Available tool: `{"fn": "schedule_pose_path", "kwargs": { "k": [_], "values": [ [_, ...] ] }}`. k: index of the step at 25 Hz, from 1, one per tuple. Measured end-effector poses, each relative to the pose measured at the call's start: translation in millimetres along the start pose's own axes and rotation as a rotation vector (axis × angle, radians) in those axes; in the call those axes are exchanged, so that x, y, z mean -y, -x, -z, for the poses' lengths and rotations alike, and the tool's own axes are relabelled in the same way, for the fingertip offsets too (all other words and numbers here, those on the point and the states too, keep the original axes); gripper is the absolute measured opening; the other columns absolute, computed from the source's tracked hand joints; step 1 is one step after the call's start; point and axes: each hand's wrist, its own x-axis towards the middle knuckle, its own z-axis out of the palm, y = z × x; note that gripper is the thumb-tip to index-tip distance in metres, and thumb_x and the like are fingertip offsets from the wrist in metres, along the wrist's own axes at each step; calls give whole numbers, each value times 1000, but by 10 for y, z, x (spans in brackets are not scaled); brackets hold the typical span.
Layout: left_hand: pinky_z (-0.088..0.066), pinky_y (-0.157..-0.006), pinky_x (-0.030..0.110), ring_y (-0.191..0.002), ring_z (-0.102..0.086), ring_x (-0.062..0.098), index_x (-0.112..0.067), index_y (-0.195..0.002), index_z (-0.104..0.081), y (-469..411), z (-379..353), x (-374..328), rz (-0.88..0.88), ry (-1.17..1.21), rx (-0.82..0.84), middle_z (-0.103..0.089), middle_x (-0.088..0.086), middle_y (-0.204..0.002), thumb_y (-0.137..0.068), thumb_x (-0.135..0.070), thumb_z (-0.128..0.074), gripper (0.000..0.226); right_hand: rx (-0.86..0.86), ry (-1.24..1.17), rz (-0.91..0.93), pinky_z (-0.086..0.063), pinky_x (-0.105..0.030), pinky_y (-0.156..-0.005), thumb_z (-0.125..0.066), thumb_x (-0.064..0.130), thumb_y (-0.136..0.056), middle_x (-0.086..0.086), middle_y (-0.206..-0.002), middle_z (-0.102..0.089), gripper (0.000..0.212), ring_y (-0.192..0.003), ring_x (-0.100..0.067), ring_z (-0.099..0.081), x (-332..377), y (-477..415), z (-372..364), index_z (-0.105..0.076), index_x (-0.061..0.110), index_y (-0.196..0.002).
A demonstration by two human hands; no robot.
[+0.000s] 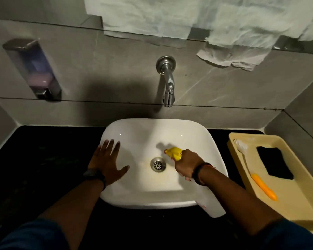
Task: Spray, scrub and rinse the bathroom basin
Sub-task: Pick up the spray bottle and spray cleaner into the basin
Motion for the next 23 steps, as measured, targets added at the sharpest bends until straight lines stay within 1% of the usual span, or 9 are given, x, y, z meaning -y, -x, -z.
{"fn": "schedule_pose_path", "kwargs": {
  "k": [2,4,6,9,13,15,19,21,23],
  "values": [
    [4,-116,43,-145,9,27,-21,-146,7,-4,-30,7,-20,2,-27,4,9,-159,-76,-75,-30,96,4,60,-12,-46,-25,-46,-43,16,-63,-14,-93,-71,56,-52,-24,-58,-42,-6,19,-65,21,-115],
    [1,-117,44,-145,6,28,-20,-146,4,11,-38,-3,-56,5,-39,2,10,-159,-76,-72,-31,94,4,103,-62,-45,-27,-43,-43,14,-62,-14,-100,-71,60,-57,-28,-60,-104,16,72,-64,20,-117],
    [0,-118,43,-145,5,27,-19,-146,1,31,-21,-17,-86,13,-43,0,10,-159,-77,-70,-33,92,26,119,-84,-43,-23,-36,-42,11,-60,-12,-100,-71,62,-50,-25,-62,-150,44,81,-64,20,-117],
    [-2,-118,42,-145,3,26,-19,-147,-2,48,10,-46,-87,39,-61,-3,9,-159,-78,-68,-34,90,51,117,-83,-46,-25,-39,-40,12,-59,-11,-104,-71,62,-45,-25,-60,-133,74,38,-67,19,-115],
    [-1,-118,42,-145,3,26,-18,-146,-2,72,27,-52,-99,17,-71,-5,9,-159,-78,-67,-33,90,39,108,-13,-47,-24,-43,-42,14,-69,-8,-83,-70,51,-36,-19,-55,8,26,-56,-67,27,-111],
    [-1,-118,41,-145,2,26,-18,-147,-2,75,27,-57,-97,25,-79,-5,8,-159,-78,-67,-33,90,-26,133,-28,-48,-25,-49,-45,13,-68,-12,-75,-67,39,-48,-25,-61,82,-27,-52,-69,17,-99],
    [-2,-118,41,-145,1,27,-17,-146,-3,67,16,-54,-88,29,-79,-7,9,-159,-77,-68,-33,91,-117,168,-53,-58,-38,-73,-49,18,-73,-19,-89,-70,27,-77,-38,-67,94,-132,32,-65,12,-94],
    [-1,-117,41,-145,1,27,-17,-146,-3,55,12,-56,-79,35,-71,-6,9,-159,-77,-69,-32,91,-108,204,-78,-57,-37,-69,-49,19,-72,-18,-86,-70,25,-72,-37,-67,57,-153,86,-65,11,-90],
    [-2,-117,41,-145,1,27,-17,-146,-3,50,4,-51,-78,25,-64,-6,9,-159,-78,-69,-32,91,-71,216,-84,-56,-31,-56,-47,18,-66,-14,-73,-69,31,-56,-30,-65,13,-174,118,-67,12,-90]
  ]
}}
